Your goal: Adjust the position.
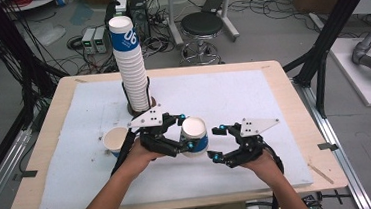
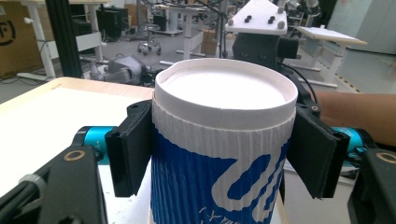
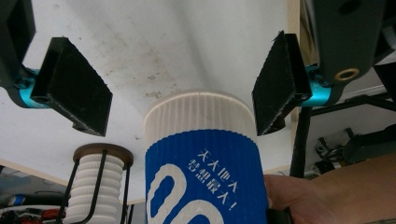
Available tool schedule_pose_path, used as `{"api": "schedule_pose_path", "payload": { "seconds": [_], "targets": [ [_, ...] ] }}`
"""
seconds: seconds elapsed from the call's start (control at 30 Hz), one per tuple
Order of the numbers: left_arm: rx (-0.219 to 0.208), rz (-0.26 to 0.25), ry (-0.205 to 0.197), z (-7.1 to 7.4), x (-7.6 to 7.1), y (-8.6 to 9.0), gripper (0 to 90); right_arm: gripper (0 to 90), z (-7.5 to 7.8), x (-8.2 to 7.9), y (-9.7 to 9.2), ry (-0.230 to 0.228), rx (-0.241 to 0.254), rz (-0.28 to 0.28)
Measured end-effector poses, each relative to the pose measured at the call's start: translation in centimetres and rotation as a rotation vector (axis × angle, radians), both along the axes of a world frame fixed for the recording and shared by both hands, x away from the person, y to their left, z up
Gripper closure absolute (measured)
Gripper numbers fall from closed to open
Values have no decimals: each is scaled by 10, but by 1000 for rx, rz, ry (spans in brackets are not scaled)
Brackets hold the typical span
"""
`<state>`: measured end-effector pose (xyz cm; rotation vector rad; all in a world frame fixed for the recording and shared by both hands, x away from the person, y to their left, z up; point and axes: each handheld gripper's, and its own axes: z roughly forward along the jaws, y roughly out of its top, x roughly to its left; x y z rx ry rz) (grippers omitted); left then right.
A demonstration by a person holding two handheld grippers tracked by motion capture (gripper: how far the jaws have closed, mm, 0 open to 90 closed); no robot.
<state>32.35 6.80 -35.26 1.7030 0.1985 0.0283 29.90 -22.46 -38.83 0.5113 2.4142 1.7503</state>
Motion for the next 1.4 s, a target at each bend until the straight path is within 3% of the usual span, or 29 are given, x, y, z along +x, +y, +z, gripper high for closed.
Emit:
{"api": "schedule_pose_path", "payload": {
  "seconds": [0.6, 0.9, 1.3, 1.4],
  "targets": [
    [-13, -63, 7, -3, 0, -11, 291, 185, -4, 4, 14, 6, 40, 86],
    [-43, -75, 8, -2, -1, -13, 291, 186, -6, 5, 19, 6, 43, 113],
    [-26, -64, -2, -8, -1, -11, 298, 296, -4, 3, 20, -17, -15, 123],
    [-7, -26, 5, -8, -1, -11, 215, 296, -5, 4, 19, -5, -28, 123]
  ]
}}
